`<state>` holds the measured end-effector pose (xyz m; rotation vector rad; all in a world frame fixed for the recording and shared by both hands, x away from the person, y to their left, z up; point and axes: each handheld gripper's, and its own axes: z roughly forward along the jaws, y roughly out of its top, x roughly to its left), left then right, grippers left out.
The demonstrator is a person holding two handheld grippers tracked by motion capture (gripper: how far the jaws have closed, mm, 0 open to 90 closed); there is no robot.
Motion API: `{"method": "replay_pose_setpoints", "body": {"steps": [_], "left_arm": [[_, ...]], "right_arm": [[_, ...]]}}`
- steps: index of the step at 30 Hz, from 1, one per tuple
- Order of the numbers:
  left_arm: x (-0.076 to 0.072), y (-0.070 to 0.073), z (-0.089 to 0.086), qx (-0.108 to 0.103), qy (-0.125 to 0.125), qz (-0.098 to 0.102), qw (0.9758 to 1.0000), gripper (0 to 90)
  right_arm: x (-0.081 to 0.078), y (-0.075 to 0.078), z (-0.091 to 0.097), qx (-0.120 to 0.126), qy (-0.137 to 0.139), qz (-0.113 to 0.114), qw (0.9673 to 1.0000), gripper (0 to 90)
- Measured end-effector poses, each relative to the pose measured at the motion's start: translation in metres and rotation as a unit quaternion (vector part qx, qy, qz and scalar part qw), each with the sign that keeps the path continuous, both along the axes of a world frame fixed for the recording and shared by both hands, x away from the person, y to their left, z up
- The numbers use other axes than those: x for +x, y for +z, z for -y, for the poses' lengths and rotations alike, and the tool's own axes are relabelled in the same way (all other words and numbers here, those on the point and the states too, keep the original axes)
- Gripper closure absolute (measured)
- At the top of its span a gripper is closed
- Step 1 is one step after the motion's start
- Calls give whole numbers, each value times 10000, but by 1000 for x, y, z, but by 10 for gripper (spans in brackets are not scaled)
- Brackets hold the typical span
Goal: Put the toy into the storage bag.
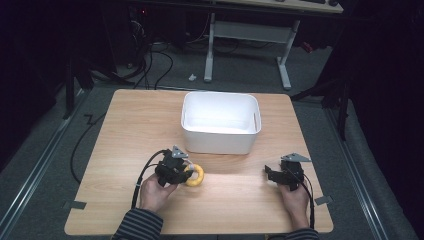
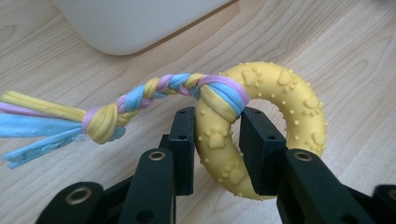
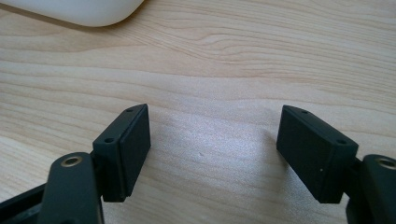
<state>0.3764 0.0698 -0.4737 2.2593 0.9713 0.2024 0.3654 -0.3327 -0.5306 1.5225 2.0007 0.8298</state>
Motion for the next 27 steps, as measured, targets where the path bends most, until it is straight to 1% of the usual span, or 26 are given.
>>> {"method": "replay_pose_setpoints", "body": {"steps": [3,5,6,9,13,14,18,23,27], "left_arm": [[0,3,-4,-34,17,-11,10000,669],[-1,8,-12,-130,90,24,9999,669],[-1,8,-12,-130,90,24,9999,669],[-4,14,-18,-219,157,65,9996,669],[-5,19,-26,-264,245,90,9993,669],[-5,23,-29,-275,277,102,9992,669],[-7,27,-35,-298,329,141,9989,670],[-7,33,-43,-360,452,117,9983,669],[-8,37,-48,-456,521,146,9975,669]], "right_arm": [[0,0,0,0,0,0,10000,263],[0,0,0,2,-9,-7,10000,262],[0,0,0,0,-1,1,10000,262],[0,0,0,-1,0,1,10000,262],[0,0,0,1,-3,-2,10000,263],[0,0,0,0,-2,-2,10000,263],[0,0,0,0,-3,-1,10000,262],[0,0,0,2,-10,-7,10000,262],[0,0,0,5,-10,-6,10000,263]]}}
